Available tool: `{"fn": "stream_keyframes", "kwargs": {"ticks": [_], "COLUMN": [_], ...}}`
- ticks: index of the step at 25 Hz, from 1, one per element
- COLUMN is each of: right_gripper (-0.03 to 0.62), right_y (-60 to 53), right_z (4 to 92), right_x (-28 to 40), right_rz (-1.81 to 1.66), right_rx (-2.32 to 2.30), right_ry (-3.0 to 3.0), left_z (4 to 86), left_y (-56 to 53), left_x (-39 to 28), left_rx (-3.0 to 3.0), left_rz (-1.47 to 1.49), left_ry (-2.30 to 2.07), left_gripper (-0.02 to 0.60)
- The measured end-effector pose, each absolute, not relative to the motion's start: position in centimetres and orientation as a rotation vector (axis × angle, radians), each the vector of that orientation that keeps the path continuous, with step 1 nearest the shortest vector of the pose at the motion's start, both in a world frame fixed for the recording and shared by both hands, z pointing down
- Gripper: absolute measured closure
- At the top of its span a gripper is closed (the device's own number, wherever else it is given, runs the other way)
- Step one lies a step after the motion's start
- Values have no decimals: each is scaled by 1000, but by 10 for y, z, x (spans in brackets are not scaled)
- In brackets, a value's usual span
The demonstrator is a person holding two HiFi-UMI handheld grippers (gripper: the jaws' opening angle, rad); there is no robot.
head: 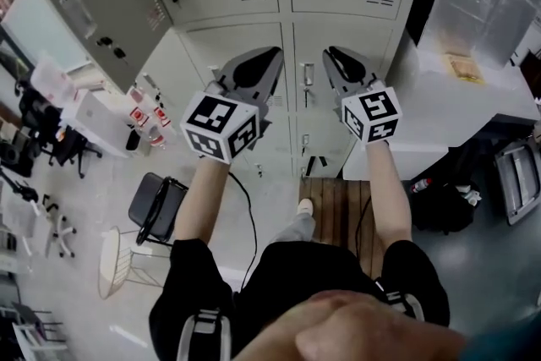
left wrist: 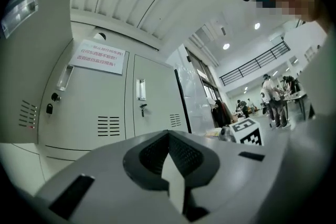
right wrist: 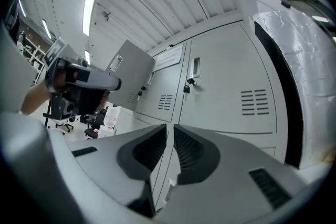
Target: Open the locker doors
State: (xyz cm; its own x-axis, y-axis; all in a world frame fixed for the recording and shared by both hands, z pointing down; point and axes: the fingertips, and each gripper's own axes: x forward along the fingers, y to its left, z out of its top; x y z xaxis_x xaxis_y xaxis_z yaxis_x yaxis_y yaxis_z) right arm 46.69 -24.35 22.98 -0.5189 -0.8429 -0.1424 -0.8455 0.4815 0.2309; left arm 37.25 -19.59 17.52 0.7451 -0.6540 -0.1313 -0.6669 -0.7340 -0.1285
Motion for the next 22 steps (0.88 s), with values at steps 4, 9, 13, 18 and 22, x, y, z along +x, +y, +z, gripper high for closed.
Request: {"fn": "stream_keyframes", "kwargs": {"ticks": [4, 9, 13, 18, 22], "right_gripper": [548, 548, 519, 513, 513], "right_y": [-256, -270, -285, -301, -324], "right_z": [183, 126, 89, 56, 39], "right_x": [465, 461, 453, 443, 437], "right_rz": [561, 666, 736, 770, 780], "right_rx": [-1514, -1465, -1401, -1375, -1411], "right_ry": [2702, 2686, 2667, 2652, 2664], "left_z": [169, 168, 179, 191, 207], "left_y": [-195, -194, -198, -198, -200], "left_x": [365, 362, 360, 351, 340], "left_rx": [-2767, -2752, -2768, -2777, -2800], "left_rz": [128, 116, 66, 35, 13], "left_ry": [1062, 1072, 1074, 1086, 1128], "left_gripper": [572, 572, 572, 572, 572]}}
